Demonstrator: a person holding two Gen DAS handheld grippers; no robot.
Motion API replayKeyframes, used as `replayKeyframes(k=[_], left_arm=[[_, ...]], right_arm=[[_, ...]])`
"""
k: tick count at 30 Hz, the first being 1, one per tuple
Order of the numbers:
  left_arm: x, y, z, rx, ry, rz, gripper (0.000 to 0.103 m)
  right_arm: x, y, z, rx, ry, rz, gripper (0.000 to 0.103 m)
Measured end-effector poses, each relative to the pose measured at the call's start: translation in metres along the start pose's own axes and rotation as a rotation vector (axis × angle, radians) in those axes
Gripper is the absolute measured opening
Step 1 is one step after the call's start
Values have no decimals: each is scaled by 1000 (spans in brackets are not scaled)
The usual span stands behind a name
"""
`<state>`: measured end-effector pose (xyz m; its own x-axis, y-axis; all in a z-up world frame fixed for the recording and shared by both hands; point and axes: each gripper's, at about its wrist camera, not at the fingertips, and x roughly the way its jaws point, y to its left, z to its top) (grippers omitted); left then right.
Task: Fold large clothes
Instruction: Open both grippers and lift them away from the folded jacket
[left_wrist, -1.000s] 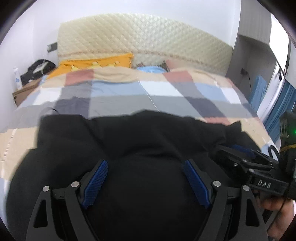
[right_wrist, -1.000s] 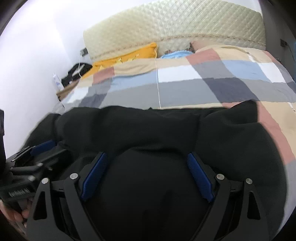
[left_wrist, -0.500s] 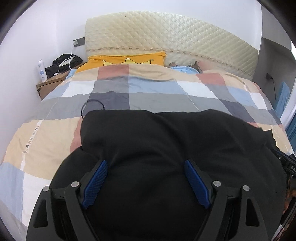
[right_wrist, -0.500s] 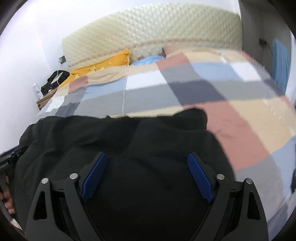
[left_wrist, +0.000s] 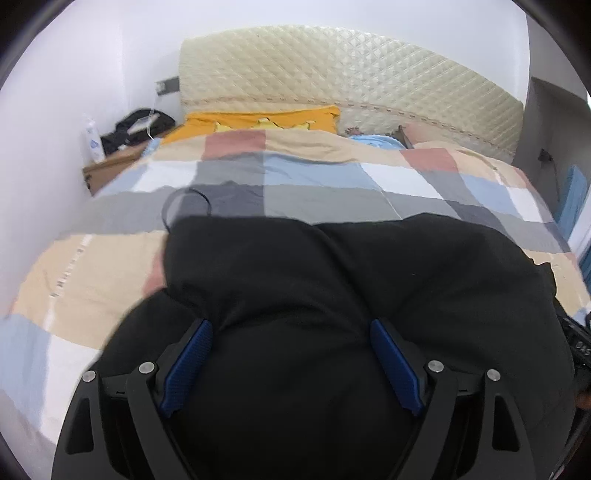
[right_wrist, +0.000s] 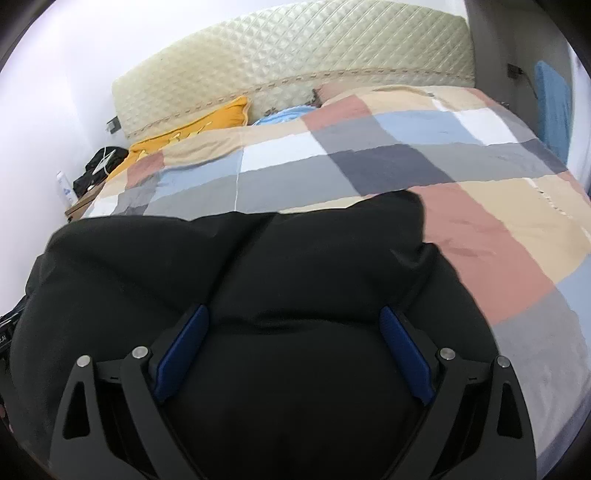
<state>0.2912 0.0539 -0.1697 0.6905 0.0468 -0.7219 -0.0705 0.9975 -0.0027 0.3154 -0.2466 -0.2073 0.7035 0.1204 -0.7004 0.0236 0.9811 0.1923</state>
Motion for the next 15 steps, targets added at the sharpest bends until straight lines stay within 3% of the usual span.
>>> replayKeyframes(k=[3,9,12,15], left_arm=[[-28,3,4,-21,-39,-8,86],[-109,31,20,-186,-133,-74,87],[-155,32,27,-186,-190,-71,87],[-209,24,33,-135,-250,-55,87]], right_arm=[[-26,0,-3,29,-34,-40,94],[-112,18,1,-6,-149,-5,94],[-157,27,6,-24,-209,12,94],[-205,35,14,-37,-263,36,101]])
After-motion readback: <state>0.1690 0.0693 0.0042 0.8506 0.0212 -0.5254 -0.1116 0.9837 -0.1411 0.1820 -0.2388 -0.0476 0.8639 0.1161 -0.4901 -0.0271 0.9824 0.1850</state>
